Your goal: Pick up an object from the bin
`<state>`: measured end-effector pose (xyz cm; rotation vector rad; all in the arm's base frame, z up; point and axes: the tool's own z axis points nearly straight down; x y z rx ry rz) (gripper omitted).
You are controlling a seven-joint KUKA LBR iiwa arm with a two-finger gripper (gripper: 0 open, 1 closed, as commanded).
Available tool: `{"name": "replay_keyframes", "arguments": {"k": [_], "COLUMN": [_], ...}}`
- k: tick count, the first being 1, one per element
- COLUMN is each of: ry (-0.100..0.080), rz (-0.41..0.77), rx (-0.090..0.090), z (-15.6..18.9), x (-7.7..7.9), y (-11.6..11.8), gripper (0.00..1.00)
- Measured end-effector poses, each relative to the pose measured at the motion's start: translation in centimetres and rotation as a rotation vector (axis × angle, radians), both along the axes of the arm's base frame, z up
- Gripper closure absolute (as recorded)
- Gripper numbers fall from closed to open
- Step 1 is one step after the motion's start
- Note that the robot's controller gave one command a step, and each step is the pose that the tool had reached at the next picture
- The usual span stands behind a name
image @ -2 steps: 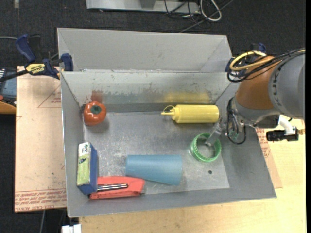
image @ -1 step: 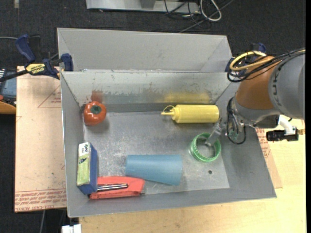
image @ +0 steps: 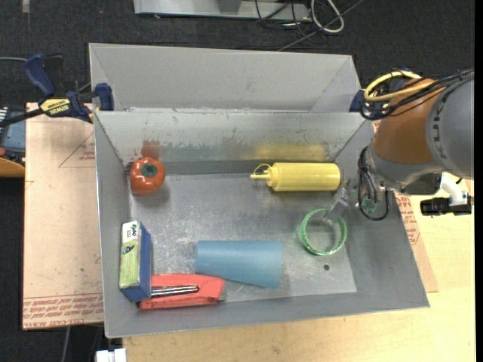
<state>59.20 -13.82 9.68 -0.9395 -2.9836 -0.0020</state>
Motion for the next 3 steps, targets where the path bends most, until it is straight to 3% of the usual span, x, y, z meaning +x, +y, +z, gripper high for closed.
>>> {"name": "replay_keyframes", "arguments": {"k": [1,3], "ry": [-0.012,-0.011], "rz": [0.001,0.002], "rx": [-0.003,-0.002], "z": [3.3,4.8], "x": [0.3,0.3], "y": [-0.1,0.0], "gripper": [1.00,1.00]}}
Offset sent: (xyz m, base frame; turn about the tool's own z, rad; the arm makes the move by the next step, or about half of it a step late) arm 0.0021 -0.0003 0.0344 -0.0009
